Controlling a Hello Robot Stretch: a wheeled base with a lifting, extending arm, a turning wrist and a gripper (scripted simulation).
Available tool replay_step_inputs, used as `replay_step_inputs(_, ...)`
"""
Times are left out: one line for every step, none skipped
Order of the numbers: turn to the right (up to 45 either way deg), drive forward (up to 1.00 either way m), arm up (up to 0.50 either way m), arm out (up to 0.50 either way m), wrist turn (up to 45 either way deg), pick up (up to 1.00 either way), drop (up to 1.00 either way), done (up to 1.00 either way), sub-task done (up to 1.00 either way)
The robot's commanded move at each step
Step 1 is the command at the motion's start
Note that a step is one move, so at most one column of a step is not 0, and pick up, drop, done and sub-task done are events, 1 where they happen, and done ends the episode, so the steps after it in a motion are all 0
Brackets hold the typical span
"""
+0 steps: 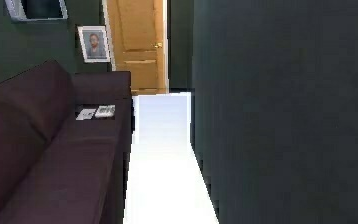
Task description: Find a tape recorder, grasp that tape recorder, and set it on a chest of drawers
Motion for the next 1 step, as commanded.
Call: replay_step_inputs(0.0,1.0,0.0,0.0,0.0,0.0,0.0,0.0,0.0)
